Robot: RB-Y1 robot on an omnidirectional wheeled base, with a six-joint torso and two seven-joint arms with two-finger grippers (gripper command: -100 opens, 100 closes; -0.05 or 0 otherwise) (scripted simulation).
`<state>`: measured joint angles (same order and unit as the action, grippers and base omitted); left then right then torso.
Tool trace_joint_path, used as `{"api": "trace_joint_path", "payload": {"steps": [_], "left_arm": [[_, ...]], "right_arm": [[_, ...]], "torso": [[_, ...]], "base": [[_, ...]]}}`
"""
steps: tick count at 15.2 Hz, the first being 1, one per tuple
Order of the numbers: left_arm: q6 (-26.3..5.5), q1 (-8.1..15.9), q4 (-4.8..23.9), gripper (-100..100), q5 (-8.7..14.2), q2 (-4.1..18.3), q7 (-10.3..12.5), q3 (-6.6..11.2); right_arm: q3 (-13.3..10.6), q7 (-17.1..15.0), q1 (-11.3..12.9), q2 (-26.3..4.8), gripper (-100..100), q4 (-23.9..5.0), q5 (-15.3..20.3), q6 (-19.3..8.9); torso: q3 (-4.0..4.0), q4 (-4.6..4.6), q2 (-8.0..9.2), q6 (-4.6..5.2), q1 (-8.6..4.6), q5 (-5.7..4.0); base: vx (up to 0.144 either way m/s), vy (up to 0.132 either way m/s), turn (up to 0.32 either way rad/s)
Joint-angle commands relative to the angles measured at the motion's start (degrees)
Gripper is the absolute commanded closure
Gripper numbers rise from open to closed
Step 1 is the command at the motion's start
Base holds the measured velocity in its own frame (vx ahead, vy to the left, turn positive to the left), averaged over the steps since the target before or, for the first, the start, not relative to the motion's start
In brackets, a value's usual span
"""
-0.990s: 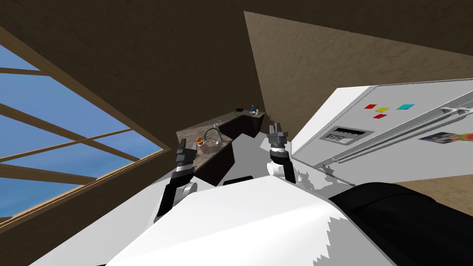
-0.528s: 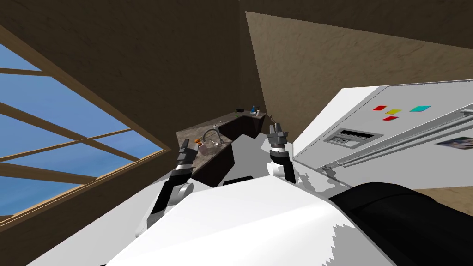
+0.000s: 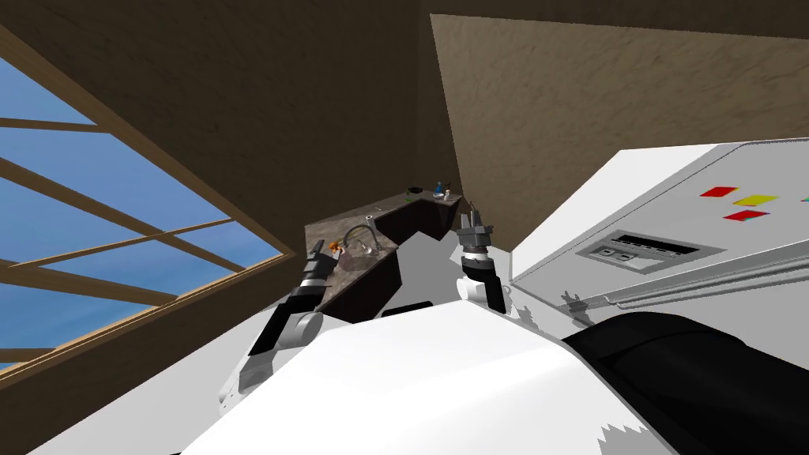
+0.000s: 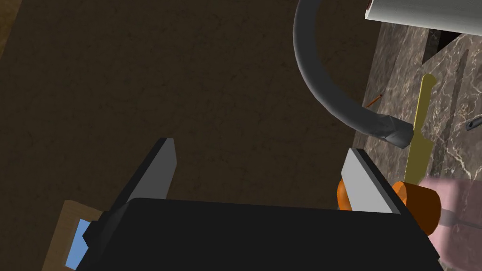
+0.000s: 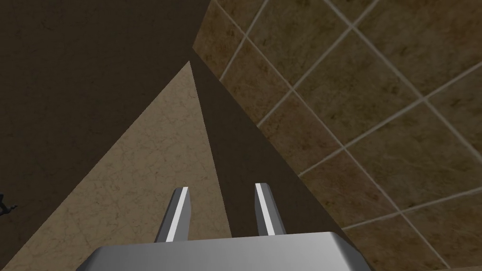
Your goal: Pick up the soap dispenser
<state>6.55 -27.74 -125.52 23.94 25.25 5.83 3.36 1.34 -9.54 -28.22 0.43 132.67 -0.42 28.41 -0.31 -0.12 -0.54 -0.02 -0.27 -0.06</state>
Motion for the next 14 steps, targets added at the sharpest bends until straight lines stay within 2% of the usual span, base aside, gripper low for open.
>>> {"api": "trace_joint_path", "payload": {"steps": [1, 5, 9, 10, 12, 13, 14], "left_arm": [[-2.1, 0.7, 1.2, -100, 2.3, 0.5, 1.7, 1.00], [-6.0, 1.9, 2.6, -100, 5.7, -1.1, 4.1, 2.90], [-9.6, 3.1, 3.8, -100, 8.4, -5.2, 6.2, 5.06], [-9.6, 3.1, 3.8, -100, 8.4, -5.2, 6.2, 5.06], [-11.2, 3.6, 4.2, -100, 9.4, -8.1, 7.0, 6.15], [-11.2, 3.6, 4.2, -100, 9.4, -8.1, 7.0, 6.15], [-11.9, 3.9, 4.4, -100, 9.9, -9.7, 7.4, 6.67]], "right_arm": [[0.0, 0.0, 0.0, 0.0, 0, 0.0, 0.0, 0.0], [0.0, 0.0, 0.0, 0.0, 0, 0.0, 0.0, 0.0], [0.0, 0.0, 0.0, 0.0, 0, 0.0, 0.0, 0.0], [0.0, 0.0, 0.0, 0.0, 0, 0.0, 0.0, 0.0], [0.0, 0.0, 0.0, 0.0, 0, 0.0, 0.0, 0.0], [0.0, 0.0, 0.0, 0.0, 0, 0.0, 0.0, 0.0], [0.0, 0.0, 0.0, 0.0, 0, 0.0, 0.0, 0.0]], "torso": [[0.00, 0.00, 0.00, 0.00, 0.00, 0.00], [-0.04, -0.02, -0.08, 0.00, -0.05, -0.01], [-0.08, -0.06, -0.09, -0.01, 0.02, 0.04], [-0.09, -0.07, -0.11, -0.01, 0.09, 0.06], [-0.08, -0.06, -0.08, 0.02, 0.26, 0.09], [-0.14, -0.08, -0.19, 0.04, 0.36, 0.12], [-0.18, -0.10, -0.24, 0.05, 0.43, 0.14]], "base": [[0.127, -0.081, 0.129], [0.132, -0.084, 0.145], [0.112, -0.079, 0.177], [0.082, -0.056, 0.084], [0.069, -0.041, 0.131], [0.065, -0.036, 0.108], [0.054, -0.033, 0.079]]}}
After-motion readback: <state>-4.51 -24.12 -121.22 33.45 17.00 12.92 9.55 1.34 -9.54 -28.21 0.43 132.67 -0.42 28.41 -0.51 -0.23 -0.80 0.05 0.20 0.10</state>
